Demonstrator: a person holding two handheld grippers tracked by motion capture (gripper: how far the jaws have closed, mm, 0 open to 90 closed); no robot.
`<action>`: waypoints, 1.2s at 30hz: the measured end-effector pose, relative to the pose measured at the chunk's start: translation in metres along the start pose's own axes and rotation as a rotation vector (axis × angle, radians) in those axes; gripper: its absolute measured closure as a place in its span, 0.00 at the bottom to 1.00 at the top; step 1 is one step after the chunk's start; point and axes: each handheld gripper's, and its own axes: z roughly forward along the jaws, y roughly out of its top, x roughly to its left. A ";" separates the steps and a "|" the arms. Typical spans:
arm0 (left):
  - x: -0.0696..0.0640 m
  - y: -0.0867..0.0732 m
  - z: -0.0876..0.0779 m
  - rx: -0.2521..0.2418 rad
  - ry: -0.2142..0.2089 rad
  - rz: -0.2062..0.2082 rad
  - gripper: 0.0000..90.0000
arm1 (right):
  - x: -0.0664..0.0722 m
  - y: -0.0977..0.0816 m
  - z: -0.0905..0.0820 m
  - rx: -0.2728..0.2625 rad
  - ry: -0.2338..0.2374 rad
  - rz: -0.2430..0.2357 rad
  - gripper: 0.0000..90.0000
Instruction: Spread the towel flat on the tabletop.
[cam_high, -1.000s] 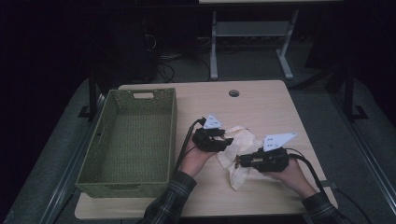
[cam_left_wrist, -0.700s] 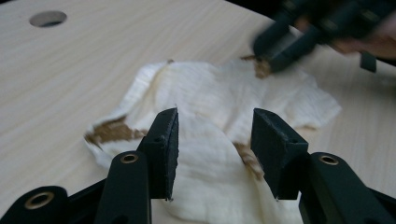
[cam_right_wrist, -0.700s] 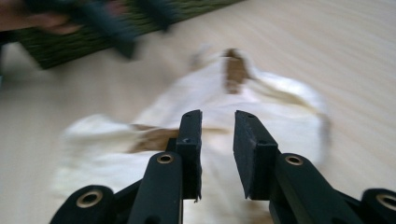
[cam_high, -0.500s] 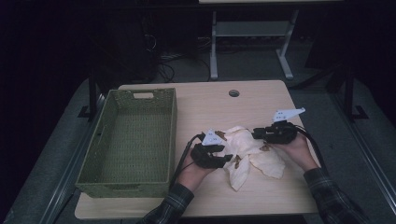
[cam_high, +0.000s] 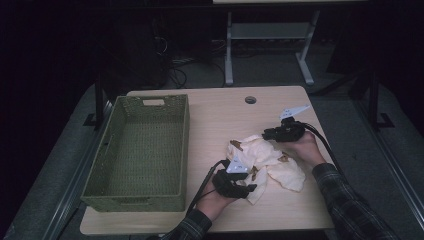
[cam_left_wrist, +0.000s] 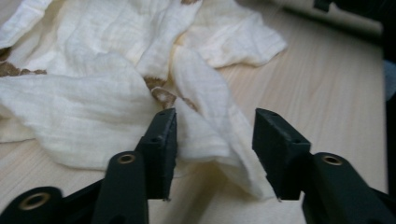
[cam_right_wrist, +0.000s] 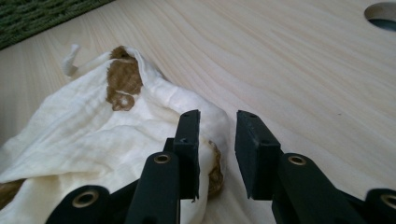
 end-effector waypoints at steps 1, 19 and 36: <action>0.001 0.000 0.001 0.009 0.010 0.000 0.63 | -0.001 0.000 0.002 0.006 0.003 0.004 0.78; 0.020 -0.005 -0.024 0.033 0.082 -0.043 0.94 | -0.017 0.007 -0.031 -0.021 -0.116 -0.010 0.99; 0.020 -0.007 -0.023 0.054 0.088 -0.050 0.94 | -0.044 0.017 -0.034 -0.034 -0.185 0.066 0.87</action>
